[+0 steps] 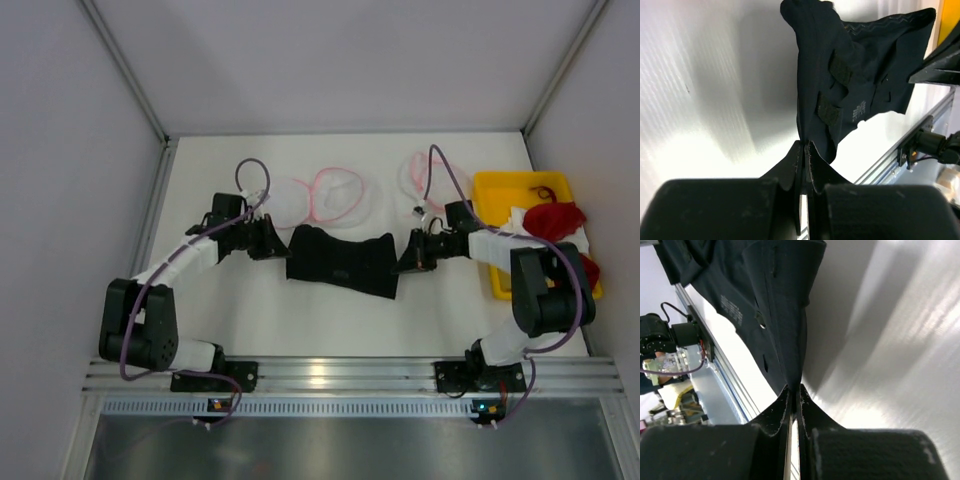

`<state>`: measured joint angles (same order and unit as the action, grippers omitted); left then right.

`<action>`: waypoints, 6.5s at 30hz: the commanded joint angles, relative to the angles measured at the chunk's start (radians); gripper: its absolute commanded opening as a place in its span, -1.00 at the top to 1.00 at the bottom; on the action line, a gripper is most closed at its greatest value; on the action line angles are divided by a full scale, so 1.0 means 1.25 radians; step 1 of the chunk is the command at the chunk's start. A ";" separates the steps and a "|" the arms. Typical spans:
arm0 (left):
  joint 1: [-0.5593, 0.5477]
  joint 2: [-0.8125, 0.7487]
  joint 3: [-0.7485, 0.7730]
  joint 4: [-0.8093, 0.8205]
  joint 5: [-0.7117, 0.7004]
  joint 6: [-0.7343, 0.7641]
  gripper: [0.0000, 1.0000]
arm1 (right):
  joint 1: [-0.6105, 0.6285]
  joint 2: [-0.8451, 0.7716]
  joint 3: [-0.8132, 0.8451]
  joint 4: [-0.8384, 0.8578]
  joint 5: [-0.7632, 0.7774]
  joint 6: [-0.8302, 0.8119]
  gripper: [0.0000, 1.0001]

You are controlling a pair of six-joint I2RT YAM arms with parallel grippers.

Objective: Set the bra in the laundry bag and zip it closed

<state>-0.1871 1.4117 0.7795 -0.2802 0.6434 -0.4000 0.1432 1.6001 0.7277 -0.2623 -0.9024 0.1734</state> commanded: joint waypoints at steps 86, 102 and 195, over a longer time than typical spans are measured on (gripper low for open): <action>-0.300 0.055 0.216 0.097 0.018 -0.034 -0.33 | 0.094 -0.005 0.089 -0.055 -0.082 -0.227 1.00; -0.158 -0.223 0.074 -0.034 0.316 0.702 -0.88 | 0.277 -0.021 0.283 -0.449 -0.034 -0.702 1.00; -0.463 -0.453 -0.178 0.051 0.248 0.995 1.00 | 0.656 -0.119 0.595 -0.535 0.289 -0.768 -0.12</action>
<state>-0.7612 0.8902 0.5602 -0.2062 0.9619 0.9226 1.0027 1.5085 1.4403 -1.0355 -0.5556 -0.8509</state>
